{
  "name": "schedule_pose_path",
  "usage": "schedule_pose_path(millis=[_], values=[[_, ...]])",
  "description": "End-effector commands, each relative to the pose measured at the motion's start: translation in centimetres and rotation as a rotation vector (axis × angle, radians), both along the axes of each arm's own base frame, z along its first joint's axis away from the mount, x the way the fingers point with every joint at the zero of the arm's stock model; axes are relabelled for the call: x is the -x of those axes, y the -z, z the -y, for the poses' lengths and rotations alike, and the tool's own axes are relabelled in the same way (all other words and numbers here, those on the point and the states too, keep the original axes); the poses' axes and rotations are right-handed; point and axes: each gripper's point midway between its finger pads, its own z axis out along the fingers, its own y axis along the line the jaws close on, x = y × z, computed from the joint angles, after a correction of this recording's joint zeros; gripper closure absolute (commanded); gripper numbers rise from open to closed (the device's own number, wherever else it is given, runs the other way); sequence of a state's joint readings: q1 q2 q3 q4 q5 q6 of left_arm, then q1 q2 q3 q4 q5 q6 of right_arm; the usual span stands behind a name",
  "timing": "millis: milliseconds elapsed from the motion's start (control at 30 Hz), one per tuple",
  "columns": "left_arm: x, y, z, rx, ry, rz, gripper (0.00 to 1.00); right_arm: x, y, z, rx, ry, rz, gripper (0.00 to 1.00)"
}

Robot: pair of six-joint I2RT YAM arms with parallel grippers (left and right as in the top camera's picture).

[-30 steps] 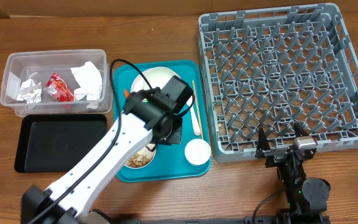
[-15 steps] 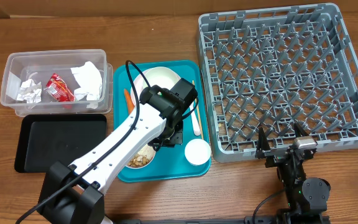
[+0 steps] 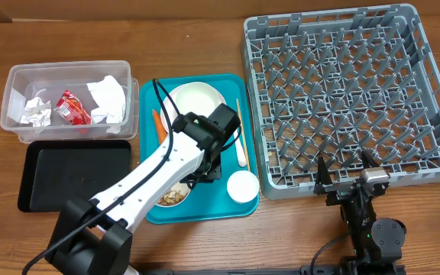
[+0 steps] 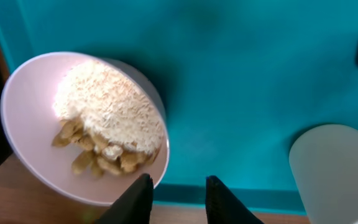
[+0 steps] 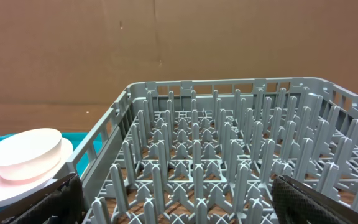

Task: Sort waste into correct bins and load items into the dishwasher
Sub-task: 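Grasp the rim of the pink rice bowl with the left gripper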

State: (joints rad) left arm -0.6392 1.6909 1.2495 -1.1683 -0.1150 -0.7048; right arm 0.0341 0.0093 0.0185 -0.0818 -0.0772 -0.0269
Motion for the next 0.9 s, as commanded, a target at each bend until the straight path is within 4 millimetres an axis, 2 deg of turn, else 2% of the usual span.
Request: schedule_pose_path(millis=[0,233,533,867], values=[[0.1,1.3,-1.0,-0.022,-0.053,-0.001,0.68,-0.1,0.3,0.2,0.004,0.008,-0.001,0.0],[-0.4,1.7,-2.2,-0.031,-0.093,-0.001,0.66,-0.1,0.3,0.2,0.004,0.008,-0.001,0.0],[0.3,4.1,-1.5,0.037,-0.101,-0.019,0.65,-0.1,0.3,0.2,0.004,0.008,-0.001,0.0],[0.5,4.7,-1.5,0.04,-0.1,-0.019,0.67,-0.1,0.3,0.2,0.004,0.008,-0.001,0.0]])
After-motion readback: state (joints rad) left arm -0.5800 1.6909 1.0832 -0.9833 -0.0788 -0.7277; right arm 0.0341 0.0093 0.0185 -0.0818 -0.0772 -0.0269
